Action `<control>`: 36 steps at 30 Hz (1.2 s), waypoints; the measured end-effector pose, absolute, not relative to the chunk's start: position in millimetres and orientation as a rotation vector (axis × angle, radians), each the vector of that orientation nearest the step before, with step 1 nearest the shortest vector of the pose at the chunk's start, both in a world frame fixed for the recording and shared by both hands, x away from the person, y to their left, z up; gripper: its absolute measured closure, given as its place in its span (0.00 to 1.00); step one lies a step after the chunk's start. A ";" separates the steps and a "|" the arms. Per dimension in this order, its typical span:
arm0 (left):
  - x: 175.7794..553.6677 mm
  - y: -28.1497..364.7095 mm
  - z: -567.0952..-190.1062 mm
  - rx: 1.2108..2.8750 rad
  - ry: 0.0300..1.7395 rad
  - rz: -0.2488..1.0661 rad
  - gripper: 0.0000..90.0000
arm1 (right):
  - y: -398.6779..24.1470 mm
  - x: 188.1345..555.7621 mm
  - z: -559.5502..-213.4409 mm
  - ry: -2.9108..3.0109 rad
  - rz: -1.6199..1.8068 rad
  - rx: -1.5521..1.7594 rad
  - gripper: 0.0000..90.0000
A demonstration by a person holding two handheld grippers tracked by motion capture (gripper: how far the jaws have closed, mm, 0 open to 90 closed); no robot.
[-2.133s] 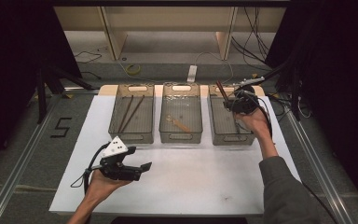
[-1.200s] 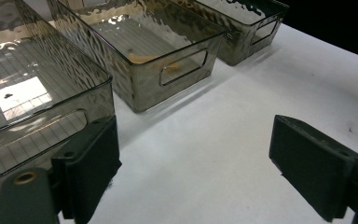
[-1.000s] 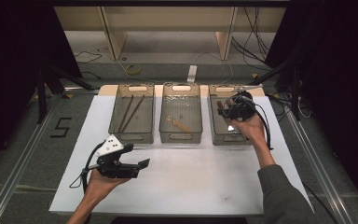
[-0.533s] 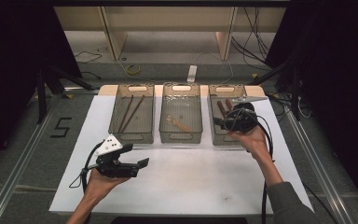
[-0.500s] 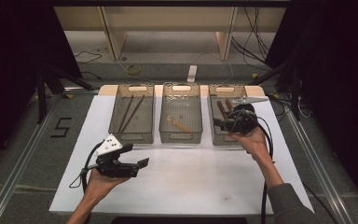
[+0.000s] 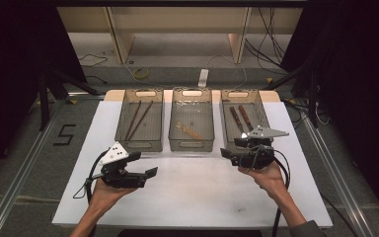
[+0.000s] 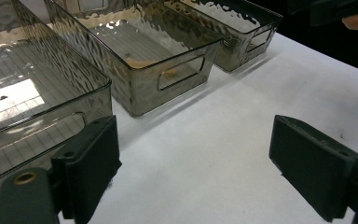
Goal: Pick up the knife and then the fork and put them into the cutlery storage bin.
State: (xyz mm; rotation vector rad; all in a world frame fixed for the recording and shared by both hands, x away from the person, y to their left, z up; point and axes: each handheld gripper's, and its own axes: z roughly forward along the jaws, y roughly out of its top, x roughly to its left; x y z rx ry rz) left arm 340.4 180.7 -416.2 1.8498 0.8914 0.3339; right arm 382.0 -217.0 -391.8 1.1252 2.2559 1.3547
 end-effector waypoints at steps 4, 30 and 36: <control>340.1 180.6 -416.0 1.851 0.885 0.329 0.17 | -219.1 372.0 -399.2 2.252 1.379 1.113 0.34; 339.4 180.0 -417.2 1.852 0.880 0.265 0.17 | -235.6 325.3 -426.8 2.209 1.497 1.143 0.25; 338.3 179.2 -417.8 1.858 0.875 0.261 0.17 | -240.7 321.4 -428.9 2.195 1.502 1.149 0.25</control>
